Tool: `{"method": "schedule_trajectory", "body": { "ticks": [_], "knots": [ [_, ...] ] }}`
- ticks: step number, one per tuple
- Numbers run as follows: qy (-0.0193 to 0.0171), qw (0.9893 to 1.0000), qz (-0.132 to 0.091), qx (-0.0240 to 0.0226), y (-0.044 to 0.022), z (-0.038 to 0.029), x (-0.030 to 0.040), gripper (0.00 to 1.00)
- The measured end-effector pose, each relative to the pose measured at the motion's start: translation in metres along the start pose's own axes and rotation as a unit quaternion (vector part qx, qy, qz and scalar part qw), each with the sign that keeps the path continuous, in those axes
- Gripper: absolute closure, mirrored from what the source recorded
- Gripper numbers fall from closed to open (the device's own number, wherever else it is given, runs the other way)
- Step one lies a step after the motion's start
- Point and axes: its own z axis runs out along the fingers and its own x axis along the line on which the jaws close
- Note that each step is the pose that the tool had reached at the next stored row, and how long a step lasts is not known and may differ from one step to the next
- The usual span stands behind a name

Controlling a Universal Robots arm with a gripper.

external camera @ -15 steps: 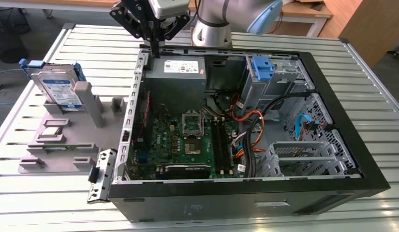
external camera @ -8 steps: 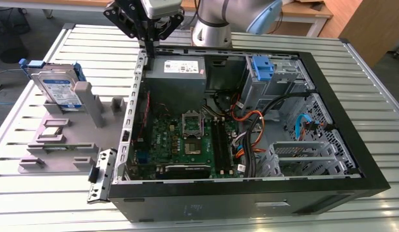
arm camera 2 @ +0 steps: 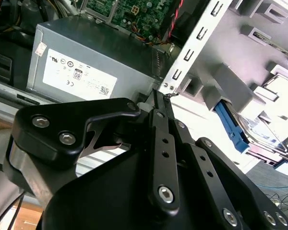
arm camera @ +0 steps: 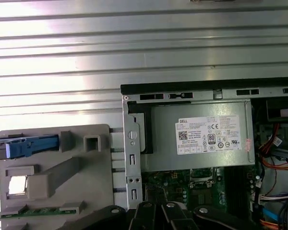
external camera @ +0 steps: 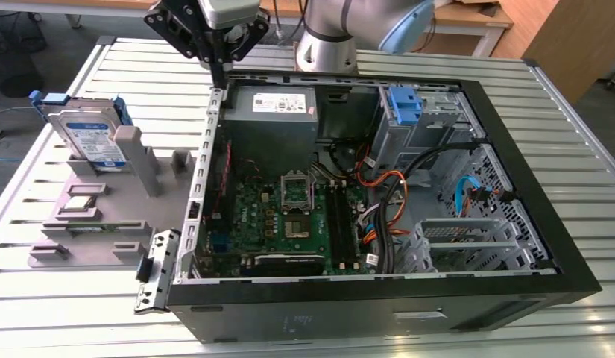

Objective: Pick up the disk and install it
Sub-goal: 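Reach for the disk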

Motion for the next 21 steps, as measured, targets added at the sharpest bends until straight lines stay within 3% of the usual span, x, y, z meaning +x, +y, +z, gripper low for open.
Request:
{"method": "schedule_trajectory", "body": {
  "ticks": [21],
  "knots": [
    [-0.0003,1.0,0.0,-0.0035,-0.0041,-0.0009,0.0542,0.9]
  ]
}}
